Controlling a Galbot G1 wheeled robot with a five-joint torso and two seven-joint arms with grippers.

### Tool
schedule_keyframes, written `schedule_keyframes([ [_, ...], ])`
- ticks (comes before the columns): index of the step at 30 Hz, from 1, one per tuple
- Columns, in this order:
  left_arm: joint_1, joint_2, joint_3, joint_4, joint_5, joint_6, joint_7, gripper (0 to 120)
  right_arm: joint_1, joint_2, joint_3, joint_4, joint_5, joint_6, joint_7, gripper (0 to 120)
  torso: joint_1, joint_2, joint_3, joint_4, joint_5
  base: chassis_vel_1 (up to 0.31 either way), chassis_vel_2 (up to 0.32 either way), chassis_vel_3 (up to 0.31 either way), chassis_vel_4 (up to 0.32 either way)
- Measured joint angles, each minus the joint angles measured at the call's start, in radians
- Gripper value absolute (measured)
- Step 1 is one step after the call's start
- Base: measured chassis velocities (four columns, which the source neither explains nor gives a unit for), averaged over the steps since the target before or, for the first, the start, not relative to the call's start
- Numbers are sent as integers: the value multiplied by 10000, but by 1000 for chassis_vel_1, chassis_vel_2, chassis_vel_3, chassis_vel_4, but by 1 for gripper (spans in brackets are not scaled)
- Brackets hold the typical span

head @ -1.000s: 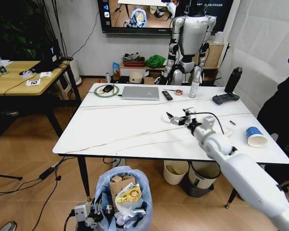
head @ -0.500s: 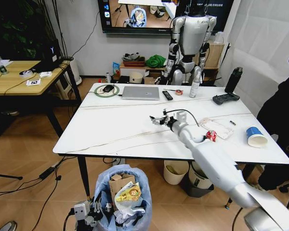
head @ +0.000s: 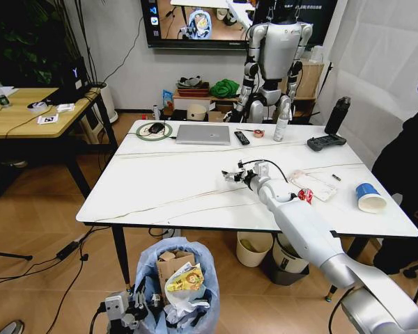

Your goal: Pick up the trash bin and place the trash from the table into it.

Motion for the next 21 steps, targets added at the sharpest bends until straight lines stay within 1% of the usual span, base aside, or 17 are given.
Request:
schedule_keyframes([
  [14,53,-25,-7,-99,19,-26,10,1,159,98,-88,-624,-390,186,-263,100,0,2,0,0,0,0,0,0,0],
  [15,55,-25,-6,-99,19,-28,11,1,157,131,-89,-703,-450,217,-298,96,0,2,0,0,0,0,0,0,0],
  [16,55,-25,-6,-99,19,-28,11,1,157,131,-89,-703,-450,217,-298,96,0,2,0,0,0,0,0,0,0],
  [19,63,-23,-6,-100,11,-45,11,1,157,155,-89,-767,-489,244,-329,86,0,1,0,1,0,0,0,0,0],
  [20,65,-22,-8,-100,6,-50,11,1,157,156,-91,-784,-497,245,-333,82,0,1,0,1,-1,0,0,0,0],
  [21,68,-22,-9,-100,0,-59,12,1,158,157,-92,-813,-508,250,-338,77,0,1,0,1,0,0,0,0,0],
])
